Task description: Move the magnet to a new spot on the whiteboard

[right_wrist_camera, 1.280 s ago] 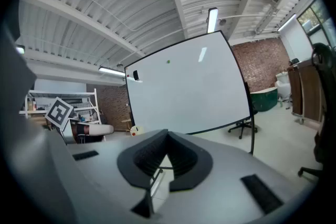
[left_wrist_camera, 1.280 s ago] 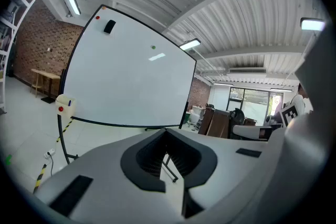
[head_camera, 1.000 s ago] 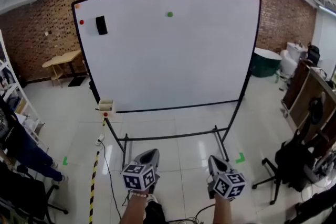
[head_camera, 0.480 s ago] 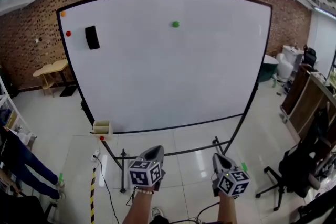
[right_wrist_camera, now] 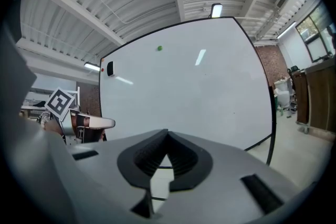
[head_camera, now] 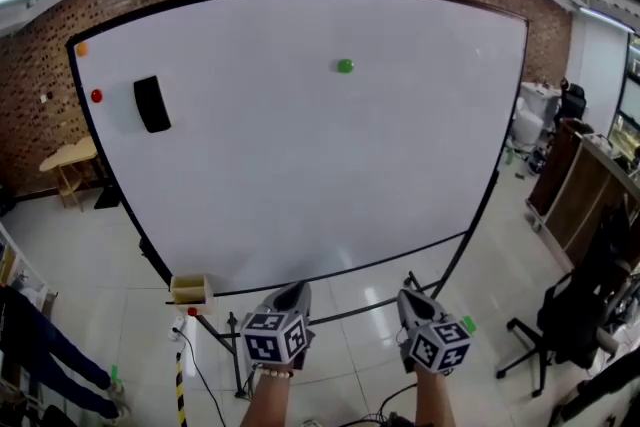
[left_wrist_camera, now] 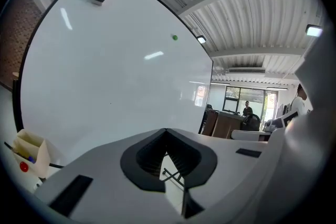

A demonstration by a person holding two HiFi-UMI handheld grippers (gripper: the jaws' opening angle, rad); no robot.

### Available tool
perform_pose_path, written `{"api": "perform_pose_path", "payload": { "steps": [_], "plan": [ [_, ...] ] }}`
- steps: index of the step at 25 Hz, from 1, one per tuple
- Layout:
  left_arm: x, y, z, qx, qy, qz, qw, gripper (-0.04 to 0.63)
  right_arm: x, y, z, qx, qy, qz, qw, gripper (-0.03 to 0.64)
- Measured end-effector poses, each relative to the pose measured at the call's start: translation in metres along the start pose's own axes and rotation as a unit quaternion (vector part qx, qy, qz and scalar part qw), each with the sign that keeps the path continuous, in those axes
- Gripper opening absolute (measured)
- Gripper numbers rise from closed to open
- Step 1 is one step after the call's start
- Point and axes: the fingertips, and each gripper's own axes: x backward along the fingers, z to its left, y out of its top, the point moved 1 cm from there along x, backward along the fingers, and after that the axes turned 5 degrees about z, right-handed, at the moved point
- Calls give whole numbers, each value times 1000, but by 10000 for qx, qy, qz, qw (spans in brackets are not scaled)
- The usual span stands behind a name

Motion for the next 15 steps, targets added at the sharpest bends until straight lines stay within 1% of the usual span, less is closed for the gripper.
{"api": "perform_pose_path", "payload": {
  "steps": [4, 8, 11, 14, 15],
  "plan": [
    [-21, 14, 3, 73, -15, -140, 9999, 0, -23, 17, -14, 163, 109, -68, 9998, 11],
    [-41, 29, 1, 120, 124, -266, 9995, 0, -47, 56, -29, 635, 200, -249, 9975, 26],
    [-53, 41, -3, 148, 264, -347, 9989, 0, -62, 103, -37, 988, 311, -525, 9932, 44],
    [-62, 55, -4, 158, 417, -452, 9980, 0, -81, 165, -34, 1446, 472, -821, 9849, 113],
    [-64, 58, -3, 154, 470, -478, 9976, 0, -86, 188, -30, 1624, 484, -944, 9810, 126]
  ]
}}
